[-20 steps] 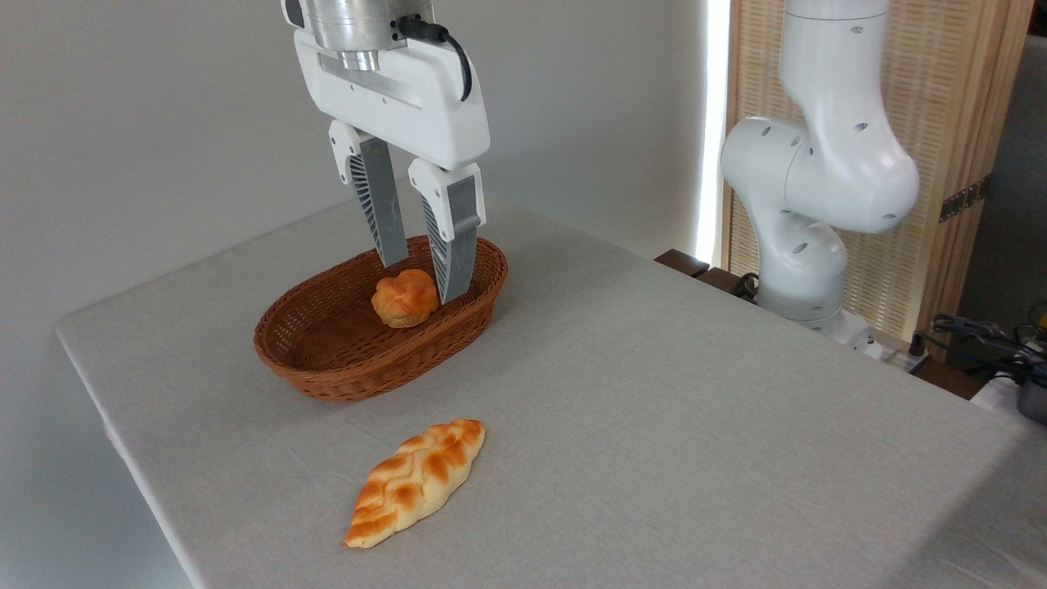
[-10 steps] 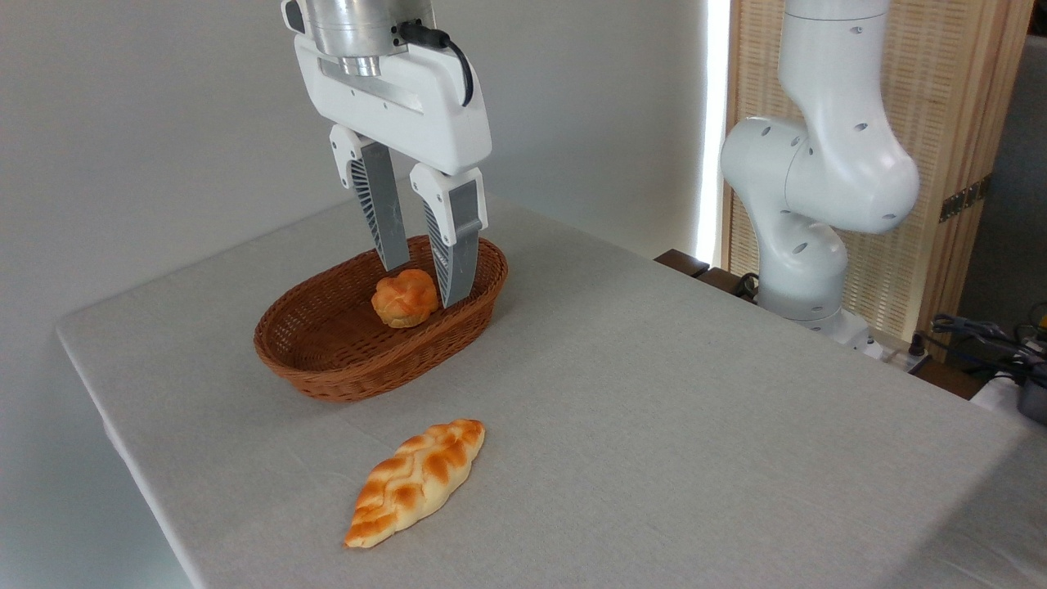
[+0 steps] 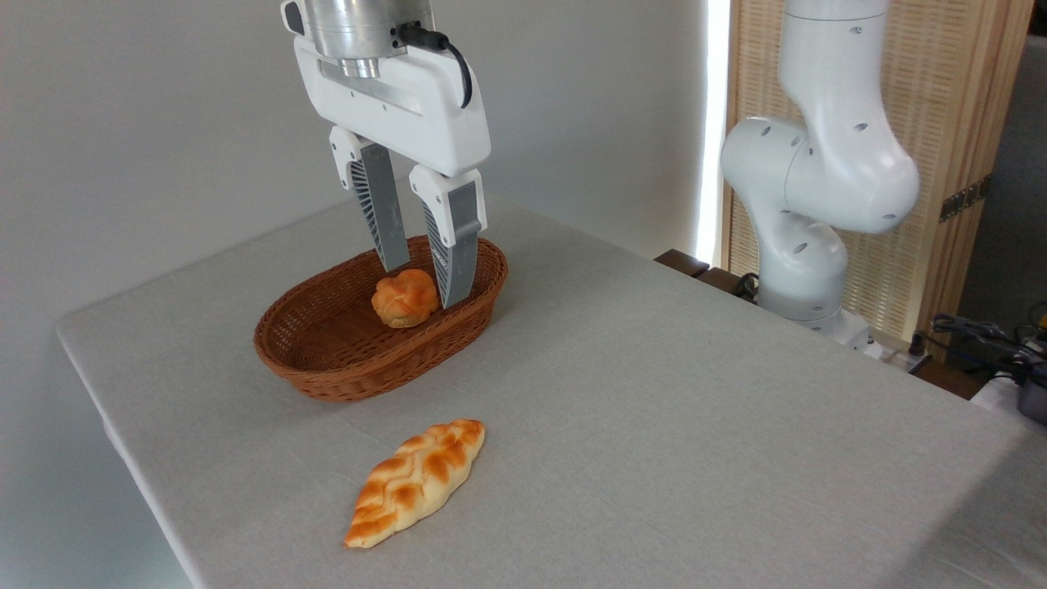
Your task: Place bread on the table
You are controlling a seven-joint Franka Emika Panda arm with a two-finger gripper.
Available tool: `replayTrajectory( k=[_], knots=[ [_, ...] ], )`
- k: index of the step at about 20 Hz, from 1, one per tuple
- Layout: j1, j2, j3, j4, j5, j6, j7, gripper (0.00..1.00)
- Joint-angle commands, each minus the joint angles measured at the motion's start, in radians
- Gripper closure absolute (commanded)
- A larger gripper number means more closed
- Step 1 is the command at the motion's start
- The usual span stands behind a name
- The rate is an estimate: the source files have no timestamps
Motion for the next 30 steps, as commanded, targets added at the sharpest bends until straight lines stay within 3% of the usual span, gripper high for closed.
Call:
replayTrajectory(
  k=[1,3,6,8,13,14,17,20,26,30],
  knots=[
    [-0.004,0.000,-0.045,-0.007,-0.015,-0.008,0.006,0.00],
    [-0.027,-0.004,-0.074,-0.030,-0.017,0.031,0.006,0.00],
    [-0.101,-0.018,-0.073,-0.056,-0.101,0.112,-0.002,0.00],
    [-0.142,-0.061,-0.073,-0.104,-0.107,0.130,0.001,0.00],
    [-0.366,-0.122,-0.064,-0.323,-0.100,0.326,0.018,0.00],
    [-0.389,-0.136,-0.063,-0.376,-0.098,0.359,0.032,0.00],
    [-0.412,-0.145,-0.063,-0.478,-0.092,0.396,0.107,0.00],
    [-0.419,-0.138,-0.073,-0.556,-0.092,0.514,0.142,0.00],
    [-0.419,-0.085,-0.117,-0.582,-0.092,0.609,0.141,0.00],
    [-0.419,-0.084,-0.119,-0.584,-0.092,0.612,0.141,0.00]
  ],
)
